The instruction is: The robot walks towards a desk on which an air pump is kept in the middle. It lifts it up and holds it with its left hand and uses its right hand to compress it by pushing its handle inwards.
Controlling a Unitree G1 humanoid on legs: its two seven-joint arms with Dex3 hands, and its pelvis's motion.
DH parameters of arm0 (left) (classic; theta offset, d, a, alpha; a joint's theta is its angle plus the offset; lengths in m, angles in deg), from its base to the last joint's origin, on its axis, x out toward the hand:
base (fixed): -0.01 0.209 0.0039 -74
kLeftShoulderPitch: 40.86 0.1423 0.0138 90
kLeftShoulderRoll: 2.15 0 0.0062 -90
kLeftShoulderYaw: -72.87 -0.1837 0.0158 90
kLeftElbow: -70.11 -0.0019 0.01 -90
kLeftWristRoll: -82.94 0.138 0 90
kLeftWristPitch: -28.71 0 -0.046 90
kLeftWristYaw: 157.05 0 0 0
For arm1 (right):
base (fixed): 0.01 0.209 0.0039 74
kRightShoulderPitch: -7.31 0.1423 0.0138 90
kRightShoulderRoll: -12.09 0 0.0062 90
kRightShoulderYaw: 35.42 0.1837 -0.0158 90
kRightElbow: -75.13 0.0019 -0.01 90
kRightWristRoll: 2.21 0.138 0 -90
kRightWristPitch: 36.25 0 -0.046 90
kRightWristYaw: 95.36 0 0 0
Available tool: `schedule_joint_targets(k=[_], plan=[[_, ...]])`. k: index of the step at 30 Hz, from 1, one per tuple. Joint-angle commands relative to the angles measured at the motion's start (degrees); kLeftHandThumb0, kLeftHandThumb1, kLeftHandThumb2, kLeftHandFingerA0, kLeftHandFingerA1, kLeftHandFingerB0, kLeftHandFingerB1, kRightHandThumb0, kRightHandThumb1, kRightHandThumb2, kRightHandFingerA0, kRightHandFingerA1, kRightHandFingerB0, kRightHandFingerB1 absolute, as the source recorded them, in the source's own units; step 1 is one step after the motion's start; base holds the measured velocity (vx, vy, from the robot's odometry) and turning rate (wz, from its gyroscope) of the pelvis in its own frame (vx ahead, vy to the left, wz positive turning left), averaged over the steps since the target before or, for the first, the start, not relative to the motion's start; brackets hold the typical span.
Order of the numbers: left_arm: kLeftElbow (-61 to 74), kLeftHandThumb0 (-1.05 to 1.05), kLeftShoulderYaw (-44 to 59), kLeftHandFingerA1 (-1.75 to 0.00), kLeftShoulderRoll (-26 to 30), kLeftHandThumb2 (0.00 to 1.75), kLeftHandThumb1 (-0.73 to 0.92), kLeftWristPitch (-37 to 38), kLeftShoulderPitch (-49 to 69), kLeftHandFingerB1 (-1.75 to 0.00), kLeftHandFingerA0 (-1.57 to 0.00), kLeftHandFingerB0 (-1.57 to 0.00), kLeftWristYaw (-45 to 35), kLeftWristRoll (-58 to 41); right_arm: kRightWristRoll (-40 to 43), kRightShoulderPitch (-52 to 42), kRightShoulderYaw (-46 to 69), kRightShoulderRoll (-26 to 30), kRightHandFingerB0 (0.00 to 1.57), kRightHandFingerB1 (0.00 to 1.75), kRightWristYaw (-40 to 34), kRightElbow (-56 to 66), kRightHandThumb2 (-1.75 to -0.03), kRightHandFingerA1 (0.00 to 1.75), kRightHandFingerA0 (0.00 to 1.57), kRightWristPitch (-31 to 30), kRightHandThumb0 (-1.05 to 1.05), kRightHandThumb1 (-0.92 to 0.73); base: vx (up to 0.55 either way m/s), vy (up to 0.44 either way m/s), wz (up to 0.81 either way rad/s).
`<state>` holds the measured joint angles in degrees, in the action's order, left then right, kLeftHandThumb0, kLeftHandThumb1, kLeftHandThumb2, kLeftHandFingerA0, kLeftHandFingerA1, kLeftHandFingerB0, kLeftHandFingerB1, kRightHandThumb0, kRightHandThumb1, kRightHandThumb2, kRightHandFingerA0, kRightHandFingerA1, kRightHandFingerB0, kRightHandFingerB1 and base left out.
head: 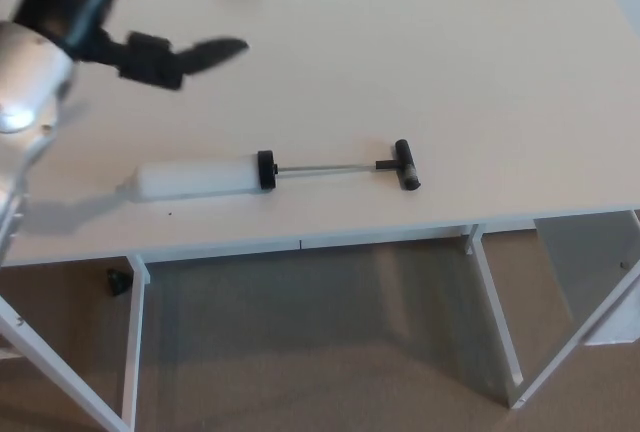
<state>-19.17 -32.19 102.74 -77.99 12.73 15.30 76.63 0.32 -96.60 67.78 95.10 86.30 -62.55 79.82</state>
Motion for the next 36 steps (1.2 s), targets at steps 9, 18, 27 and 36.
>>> schedule_joint_targets(k=[9, 18, 27, 36], plan=[[-29.75, -0.59, -33.28, -0.31, -2.18, 0.7, 0.37, -1.04, -14.92, -0.26, -0.05, -0.1, -8.44, 33.9, -3.59, -1.32, -1.92, 2.44, 0.6, 0.45, -2.78, 4.53, -0.6, 0.52, 0.75, -3.52, -0.31, -0.72, 0.0, 0.0, 0.0], [-35.28, -0.58, -36.67, -0.36, -2.75, 0.67, 0.38, -0.15, -15.99, -0.27, -0.06, -0.11, -7.14, 33.72, -4.07, -1.43, -2.7, 2.73, 0.6, 0.45, -2.34, 6.01, -0.59, 0.52, 0.74, -3.95, -0.33, -0.7, 0.0, 0.0, 0.0], [-40.81, -0.57, -40.04, -0.35, -2.7, 0.68, 0.37, 1.86, -18.62, -0.23, -0.07, -0.09, -5.74, 36.34, -4.63, -1.03, -2.98, 3.07, 0.61, 0.46, -2.41, 6.53, -0.59, 0.53, 0.76, -3.79, -0.31, -0.7, 0.0, 0.0, 0.0], [-43.51, -0.61, -41.44, -0.36, -2.98, 0.66, 0.4, 3.5, -18.38, -0.26, -0.09, -0.05, -2.87, 38.33, -5.28, -0.53, -3.76, 3.0, 0.6, 0.45, -2.31, 7.17, -0.59, 0.53, 0.74, -4.54, -0.32, -0.7, 0.0, 0.0, 0.0]])
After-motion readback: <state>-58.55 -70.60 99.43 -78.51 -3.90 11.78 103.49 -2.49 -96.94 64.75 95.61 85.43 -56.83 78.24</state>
